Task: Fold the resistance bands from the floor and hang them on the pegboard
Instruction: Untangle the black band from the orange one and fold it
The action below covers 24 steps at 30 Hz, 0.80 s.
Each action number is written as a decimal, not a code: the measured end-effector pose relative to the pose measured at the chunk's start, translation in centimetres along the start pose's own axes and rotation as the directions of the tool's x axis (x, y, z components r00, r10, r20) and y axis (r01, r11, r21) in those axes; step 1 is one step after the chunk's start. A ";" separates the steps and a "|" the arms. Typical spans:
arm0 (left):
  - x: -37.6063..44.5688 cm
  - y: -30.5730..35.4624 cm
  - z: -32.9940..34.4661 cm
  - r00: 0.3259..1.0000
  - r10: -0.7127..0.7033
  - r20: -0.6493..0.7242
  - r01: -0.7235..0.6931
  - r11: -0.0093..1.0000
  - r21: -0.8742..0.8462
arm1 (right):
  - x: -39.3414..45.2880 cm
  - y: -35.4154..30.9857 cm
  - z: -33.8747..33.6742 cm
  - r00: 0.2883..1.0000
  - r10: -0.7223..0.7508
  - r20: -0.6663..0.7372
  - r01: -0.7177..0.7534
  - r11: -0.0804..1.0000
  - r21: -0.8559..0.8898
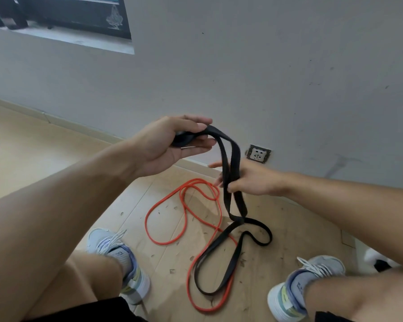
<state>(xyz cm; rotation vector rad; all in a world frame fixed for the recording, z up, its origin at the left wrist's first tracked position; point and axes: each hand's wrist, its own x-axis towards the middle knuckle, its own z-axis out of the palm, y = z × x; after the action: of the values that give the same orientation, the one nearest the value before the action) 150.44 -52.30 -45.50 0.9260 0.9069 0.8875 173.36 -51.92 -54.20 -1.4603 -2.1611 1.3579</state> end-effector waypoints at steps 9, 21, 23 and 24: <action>0.0 1.0 -1.0 0.988 0.020 -0.151 -0.038 0.993 -0.114 | 0.6 -0.4 0.5 0.978 -0.074 -0.194 0.071 0.997 -0.023; -0.3 1.2 -2.8 0.959 -0.086 -0.269 0.107 0.992 0.063 | -0.6 0.3 -2.0 0.954 0.005 -0.299 -0.043 0.991 -0.123; -0.7 1.3 -2.3 0.971 -0.081 -0.223 0.092 0.995 0.037 | -0.3 0.7 -2.0 0.950 0.024 -0.311 -0.062 0.992 -0.111; -0.9 1.3 -1.8 0.979 -0.073 -0.190 0.078 0.997 0.020 | -0.2 0.7 -1.9 0.957 0.036 -0.288 -0.062 0.995 -0.081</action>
<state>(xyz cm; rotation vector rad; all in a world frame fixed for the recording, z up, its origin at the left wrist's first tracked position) 148.19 -52.20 -44.65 0.8341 1.1127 0.9106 175.00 -50.94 -53.63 -1.6388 -2.0334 1.0005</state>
